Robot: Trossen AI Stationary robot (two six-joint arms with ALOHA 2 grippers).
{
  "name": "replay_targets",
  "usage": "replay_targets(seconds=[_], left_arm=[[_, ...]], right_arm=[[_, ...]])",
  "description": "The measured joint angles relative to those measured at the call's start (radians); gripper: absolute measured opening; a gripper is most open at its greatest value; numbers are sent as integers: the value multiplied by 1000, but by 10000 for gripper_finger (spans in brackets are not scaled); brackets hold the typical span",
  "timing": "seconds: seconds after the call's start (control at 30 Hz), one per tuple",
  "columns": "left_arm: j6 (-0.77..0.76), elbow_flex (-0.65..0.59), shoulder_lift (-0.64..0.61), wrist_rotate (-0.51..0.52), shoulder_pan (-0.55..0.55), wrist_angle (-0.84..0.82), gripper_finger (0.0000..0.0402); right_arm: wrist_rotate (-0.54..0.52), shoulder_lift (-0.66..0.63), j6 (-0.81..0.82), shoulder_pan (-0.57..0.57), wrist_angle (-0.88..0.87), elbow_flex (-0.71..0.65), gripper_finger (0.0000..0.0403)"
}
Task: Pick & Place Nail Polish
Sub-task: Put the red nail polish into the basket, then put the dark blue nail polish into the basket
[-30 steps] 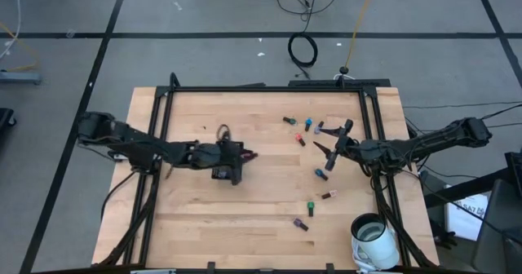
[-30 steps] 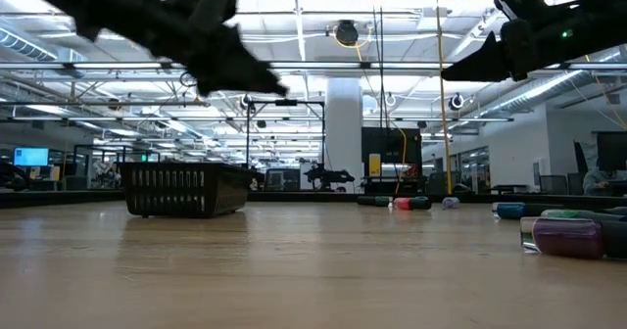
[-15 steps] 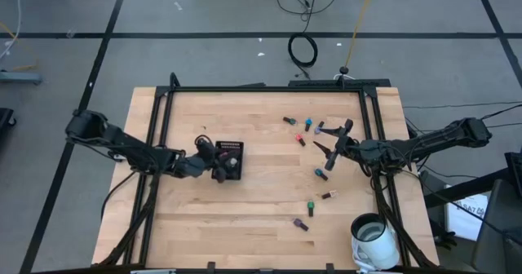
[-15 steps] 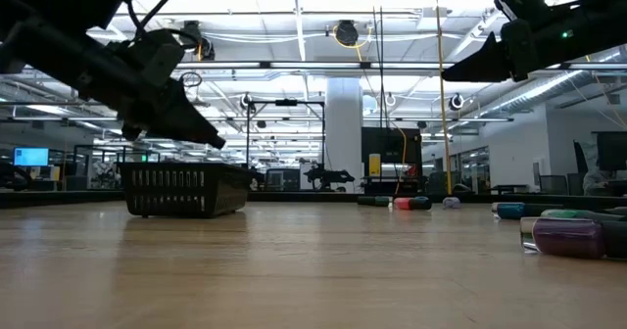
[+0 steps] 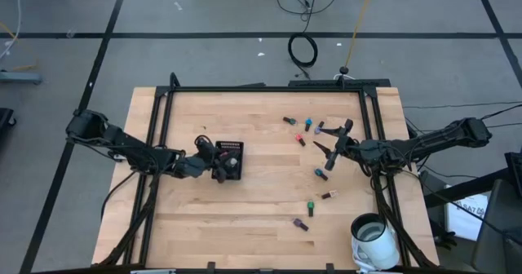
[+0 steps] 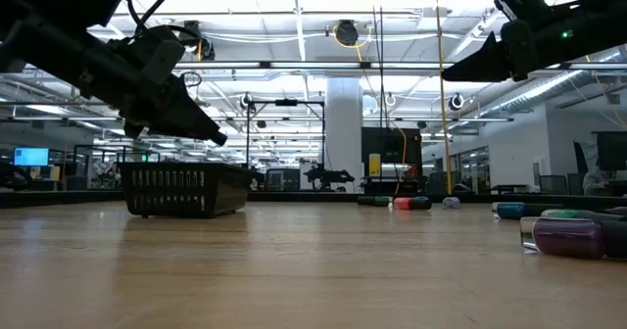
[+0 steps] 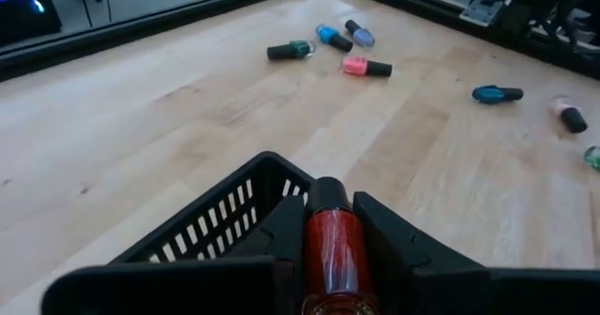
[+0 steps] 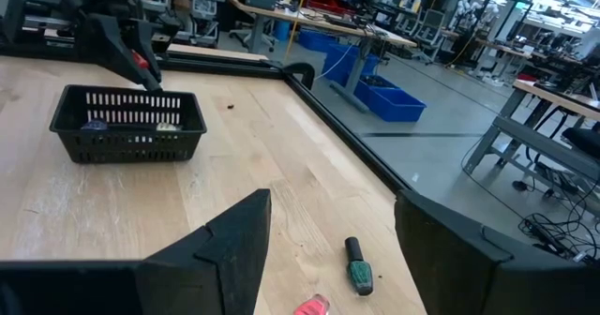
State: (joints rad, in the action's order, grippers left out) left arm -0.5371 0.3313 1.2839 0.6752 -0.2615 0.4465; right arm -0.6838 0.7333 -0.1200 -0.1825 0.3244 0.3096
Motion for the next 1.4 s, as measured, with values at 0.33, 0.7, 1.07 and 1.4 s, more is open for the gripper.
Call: replay_targets(seconds=[0.33,0.7,1.07,1.4], left_arm=[[-34,0,0,-2,1,-11,90],[-37,0,0,-2,1,-11,92],[8,0,0,7,24,19,92],[18,1,1,7,59,31,93]], right_arm=[[0,0,3,0,0,0,215],[0,0,3,0,0,1,215],[5,0,3,0,-1,1,215],[195,0,32,0,-2,1,215]])
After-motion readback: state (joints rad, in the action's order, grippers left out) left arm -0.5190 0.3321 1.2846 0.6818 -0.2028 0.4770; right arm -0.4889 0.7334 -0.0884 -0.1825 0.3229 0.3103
